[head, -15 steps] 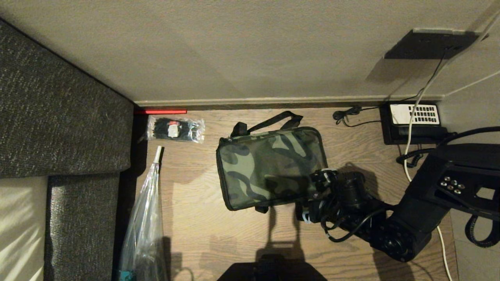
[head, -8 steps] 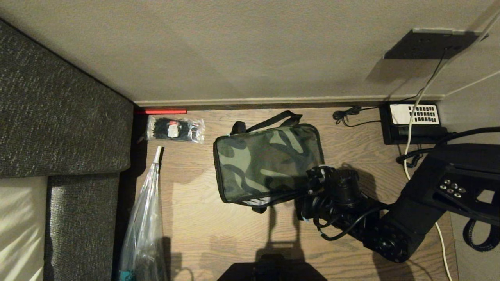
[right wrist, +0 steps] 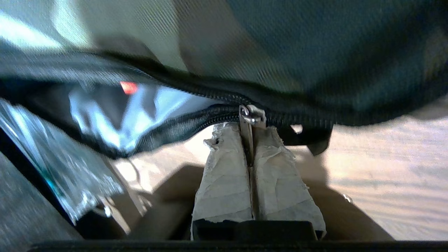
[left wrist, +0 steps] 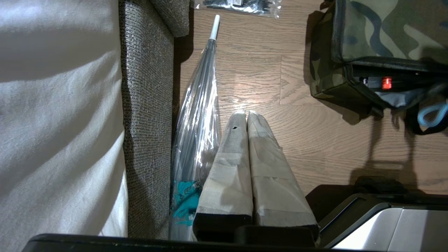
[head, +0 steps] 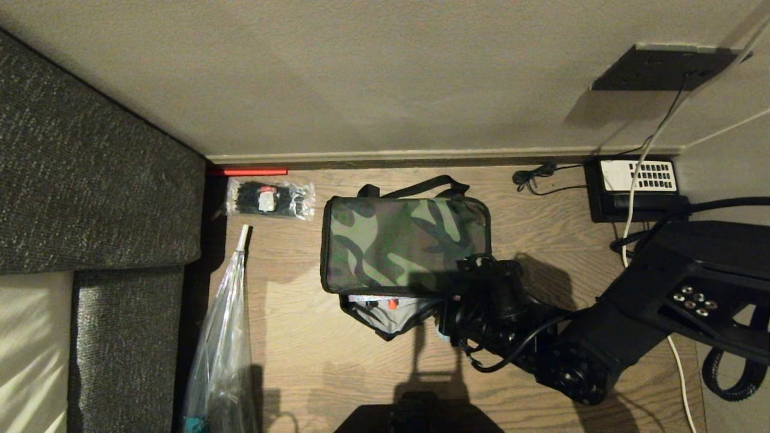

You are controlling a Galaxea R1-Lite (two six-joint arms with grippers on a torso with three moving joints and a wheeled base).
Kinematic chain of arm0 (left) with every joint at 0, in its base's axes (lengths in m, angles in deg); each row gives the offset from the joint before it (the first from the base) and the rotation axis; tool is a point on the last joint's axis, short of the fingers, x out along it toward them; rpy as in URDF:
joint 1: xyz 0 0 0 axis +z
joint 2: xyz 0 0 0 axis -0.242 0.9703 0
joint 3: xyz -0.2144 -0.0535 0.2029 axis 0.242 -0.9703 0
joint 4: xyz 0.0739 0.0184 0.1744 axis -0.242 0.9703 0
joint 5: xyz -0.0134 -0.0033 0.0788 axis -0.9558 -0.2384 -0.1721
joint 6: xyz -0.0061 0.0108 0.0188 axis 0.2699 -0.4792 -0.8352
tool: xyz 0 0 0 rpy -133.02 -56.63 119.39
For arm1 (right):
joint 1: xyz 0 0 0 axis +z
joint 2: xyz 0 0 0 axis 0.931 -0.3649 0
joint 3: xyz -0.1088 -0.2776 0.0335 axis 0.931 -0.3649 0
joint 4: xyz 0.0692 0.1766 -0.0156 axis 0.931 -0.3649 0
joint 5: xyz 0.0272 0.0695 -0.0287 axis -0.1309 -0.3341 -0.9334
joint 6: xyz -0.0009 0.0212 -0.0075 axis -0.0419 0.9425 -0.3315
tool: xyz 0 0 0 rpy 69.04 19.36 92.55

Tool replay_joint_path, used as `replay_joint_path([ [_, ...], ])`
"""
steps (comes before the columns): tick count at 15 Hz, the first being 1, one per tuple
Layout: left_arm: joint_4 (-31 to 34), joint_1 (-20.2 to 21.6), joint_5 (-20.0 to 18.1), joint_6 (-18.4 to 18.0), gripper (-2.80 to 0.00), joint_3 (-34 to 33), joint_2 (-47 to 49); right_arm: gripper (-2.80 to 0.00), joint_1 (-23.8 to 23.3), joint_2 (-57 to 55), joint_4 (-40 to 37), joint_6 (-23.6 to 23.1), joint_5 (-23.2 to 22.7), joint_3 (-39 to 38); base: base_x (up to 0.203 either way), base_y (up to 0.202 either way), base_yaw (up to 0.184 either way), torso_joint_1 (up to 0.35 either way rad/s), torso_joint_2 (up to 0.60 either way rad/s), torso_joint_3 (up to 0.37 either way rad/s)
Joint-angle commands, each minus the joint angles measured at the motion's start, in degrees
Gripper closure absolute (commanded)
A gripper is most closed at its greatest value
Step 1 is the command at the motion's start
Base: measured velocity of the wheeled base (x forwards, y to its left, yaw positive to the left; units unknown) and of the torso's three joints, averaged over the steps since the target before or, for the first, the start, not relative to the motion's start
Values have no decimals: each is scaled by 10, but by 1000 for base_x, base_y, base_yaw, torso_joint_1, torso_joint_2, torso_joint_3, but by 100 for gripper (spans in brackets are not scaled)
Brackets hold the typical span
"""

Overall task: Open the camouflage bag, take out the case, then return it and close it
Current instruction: Open the top of the storage box

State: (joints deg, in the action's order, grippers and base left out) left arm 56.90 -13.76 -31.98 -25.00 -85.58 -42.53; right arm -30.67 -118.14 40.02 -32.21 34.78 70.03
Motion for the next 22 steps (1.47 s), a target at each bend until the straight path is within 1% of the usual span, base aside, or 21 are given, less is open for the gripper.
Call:
replay_joint_path([
  [1, 0, 0, 0, 0, 0, -1, -1, 0, 0, 0, -4, 26, 27, 38, 0, 0, 0, 0, 0, 0],
  [2, 0, 0, 0, -1, 0, -2, 0, 0, 0, 0, -9, 29, 28, 34, 0, 0, 0, 0, 0, 0],
  [3, 0, 0, 0, 0, 0, -1, -1, 0, 0, 0, -10, 26, 20, 15, 0, 0, 0, 0, 0, 0],
  [5, 0, 0, 0, 0, 0, -1, -1, 0, -6, 0, -3, -6, 7, -9, 0, 0, 0, 0, 0, 0],
  [6, 0, 0, 0, 0, 0, -2, 0, -280, -12, -2, 0, -35, 8, -15, 0, 0, 0, 0, 0, 0],
  [7, 0, 0, 0, 0, 0, -1, 0, -280, -17, -3, 0, -67, 11, -21, 0, 0, 0, 0, 0, 0],
  [8, 0, 0, 0, 0, 0, -1, 0, -280, -20, -3, 1, -74, 15, -28, 0, 0, 0, 0, 0, 0],
  [10, 0, 0, 0, 0, 0, -1, -1, -280, -30, 11, 25, -86, 6, -73, 0, 0, 0, 0, 0, 0],
  [13, 0, 0, 0, 0, 0, -1, -1, -280, -45, 27, 41, -161, -12, -127, 0, 0, 0, 0, 0, 0],
  [15, 0, 0, 0, 0, 0, -1, -1, -280, -45, 30, 63, -162, -62, -132, 0, 0, 0, 0, 0, 0],
  [16, 0, 0, 0, -1, 0, -1, -1, -280, -45, 30, 72, -155, -85, -131, 0, 0, 0, 0, 0, 0],
  [17, 0, 0, 0, 0, 0, -1, 0, -280, -49, 26, 74, -156, -95, -125, 0, 0, 0, 0, 0, 0],
  [19, 0, 0, 0, 0, 0, -1, -1, -280, -65, 25, 71, -159, -96, -112, 0, 0, 0, 0, 0, 0],
  [22, 0, 0, 0, -1, 0, -2, -1, -280, -65, 19, 66, -160, -100, -119, 0, 0, 0, 0, 0, 0],
])
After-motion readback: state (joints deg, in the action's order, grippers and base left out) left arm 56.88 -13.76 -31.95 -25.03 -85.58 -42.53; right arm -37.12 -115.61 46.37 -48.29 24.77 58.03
